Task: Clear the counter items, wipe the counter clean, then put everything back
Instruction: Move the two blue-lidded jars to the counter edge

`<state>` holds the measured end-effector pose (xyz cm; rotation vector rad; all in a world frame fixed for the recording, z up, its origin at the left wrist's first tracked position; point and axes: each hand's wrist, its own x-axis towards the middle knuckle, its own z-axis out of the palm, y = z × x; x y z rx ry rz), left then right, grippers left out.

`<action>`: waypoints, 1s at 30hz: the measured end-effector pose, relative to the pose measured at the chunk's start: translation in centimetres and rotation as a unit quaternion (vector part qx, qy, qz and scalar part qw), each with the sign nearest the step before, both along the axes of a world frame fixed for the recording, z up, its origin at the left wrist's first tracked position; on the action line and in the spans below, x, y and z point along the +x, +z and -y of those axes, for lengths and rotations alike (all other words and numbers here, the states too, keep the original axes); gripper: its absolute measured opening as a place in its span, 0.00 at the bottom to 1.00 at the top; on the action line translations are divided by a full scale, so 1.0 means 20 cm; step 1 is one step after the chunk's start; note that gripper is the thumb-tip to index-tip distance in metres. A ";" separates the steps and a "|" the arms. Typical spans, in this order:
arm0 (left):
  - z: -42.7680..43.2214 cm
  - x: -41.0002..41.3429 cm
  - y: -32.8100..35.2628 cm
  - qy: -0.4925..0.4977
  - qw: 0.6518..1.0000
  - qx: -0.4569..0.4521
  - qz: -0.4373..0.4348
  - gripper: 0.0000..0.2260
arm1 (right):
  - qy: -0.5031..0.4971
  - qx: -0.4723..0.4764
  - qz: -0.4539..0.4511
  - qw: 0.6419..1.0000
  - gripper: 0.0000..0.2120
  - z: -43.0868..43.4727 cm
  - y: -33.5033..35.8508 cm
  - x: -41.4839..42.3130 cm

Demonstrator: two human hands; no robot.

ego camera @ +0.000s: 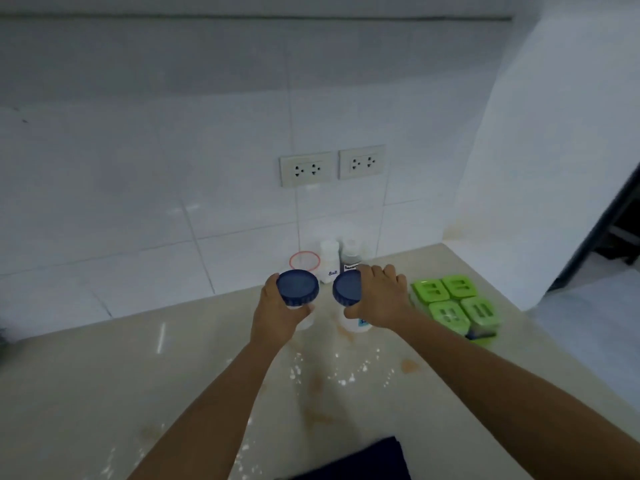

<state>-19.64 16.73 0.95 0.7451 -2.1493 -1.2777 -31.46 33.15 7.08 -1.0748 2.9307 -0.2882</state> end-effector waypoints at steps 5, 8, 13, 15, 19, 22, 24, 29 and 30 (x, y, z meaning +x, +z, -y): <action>-0.45 -0.08 -0.05 -0.057 0.998 0.012 0.023 0.39 | -0.043 0.001 0.008 0.999 0.42 -0.52 -0.03 -0.05; -0.75 -0.16 -0.05 -0.081 0.996 0.036 0.022 0.37 | -0.068 0.003 0.031 0.997 0.42 -0.81 -0.06 -0.12; -1.15 -0.33 -0.12 -0.126 0.990 0.042 0.045 0.36 | -0.088 0.011 0.056 0.994 0.41 -1.16 -0.15 -0.27; -1.27 -0.39 -0.17 -0.130 0.988 0.054 0.057 0.37 | -0.097 0.016 0.065 0.993 0.41 -1.27 -0.20 -0.32; -1.49 -0.48 -0.29 -0.131 0.985 0.068 0.086 0.39 | -0.118 0.018 0.094 0.988 0.41 -1.44 -0.31 -0.39; -1.58 -0.51 -0.36 -0.128 0.985 0.058 0.105 0.42 | -0.135 0.013 0.113 0.984 0.41 -1.51 -0.37 -0.41; -1.61 -0.51 -0.39 -0.122 0.986 0.040 0.107 0.44 | -0.138 0.009 0.112 0.984 0.41 -1.53 -0.41 -0.41; -1.62 -0.52 -0.42 -0.118 0.986 0.015 0.119 0.46 | -0.130 0.032 0.114 0.984 0.43 -1.54 -0.43 -0.43; -1.61 -0.52 -0.42 -0.124 0.985 0.014 0.122 0.46 | -0.127 0.050 0.120 0.983 0.44 -1.54 -0.43 -0.43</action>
